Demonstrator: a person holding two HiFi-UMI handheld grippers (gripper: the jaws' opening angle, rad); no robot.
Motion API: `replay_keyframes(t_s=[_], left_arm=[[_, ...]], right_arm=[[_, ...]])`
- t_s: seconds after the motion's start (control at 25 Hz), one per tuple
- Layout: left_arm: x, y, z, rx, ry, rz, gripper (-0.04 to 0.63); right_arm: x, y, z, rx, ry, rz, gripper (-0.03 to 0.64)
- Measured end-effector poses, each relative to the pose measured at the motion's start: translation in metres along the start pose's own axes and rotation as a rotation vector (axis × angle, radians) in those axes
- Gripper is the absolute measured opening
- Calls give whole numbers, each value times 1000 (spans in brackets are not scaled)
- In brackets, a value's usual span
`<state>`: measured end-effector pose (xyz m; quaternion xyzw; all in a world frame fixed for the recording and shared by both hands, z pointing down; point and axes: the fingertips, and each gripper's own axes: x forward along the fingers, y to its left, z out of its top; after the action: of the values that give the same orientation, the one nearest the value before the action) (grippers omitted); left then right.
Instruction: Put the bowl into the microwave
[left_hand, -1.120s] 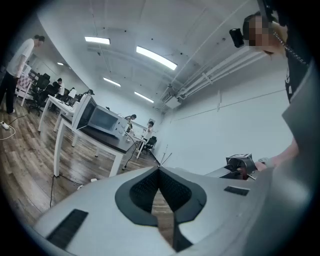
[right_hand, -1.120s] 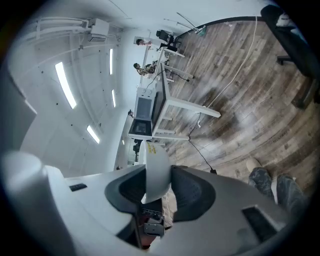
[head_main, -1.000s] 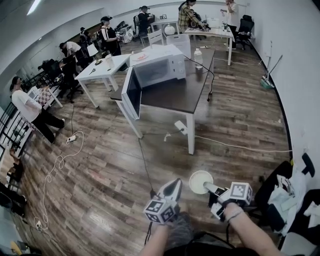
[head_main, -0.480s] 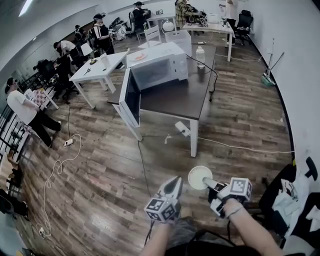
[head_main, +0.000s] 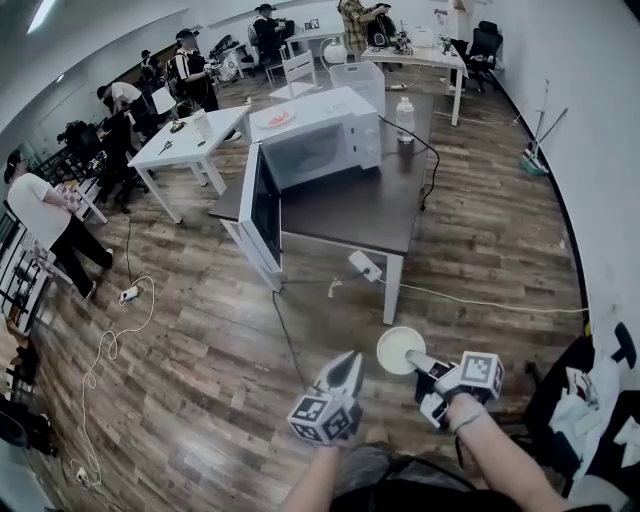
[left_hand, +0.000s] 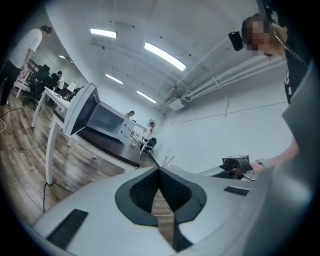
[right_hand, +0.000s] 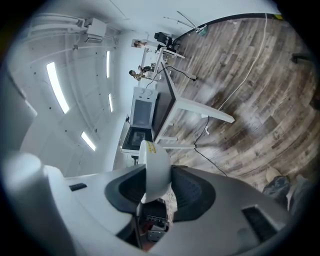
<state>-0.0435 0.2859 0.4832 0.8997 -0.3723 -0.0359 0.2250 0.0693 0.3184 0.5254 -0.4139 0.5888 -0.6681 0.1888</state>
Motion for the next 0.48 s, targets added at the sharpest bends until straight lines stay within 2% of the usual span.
replay_keyframes(t_s=[0.48], left_arm=[[32, 37, 22, -10, -20, 13, 2]], right_arm=[[41, 14, 29, -3, -10, -20, 140]])
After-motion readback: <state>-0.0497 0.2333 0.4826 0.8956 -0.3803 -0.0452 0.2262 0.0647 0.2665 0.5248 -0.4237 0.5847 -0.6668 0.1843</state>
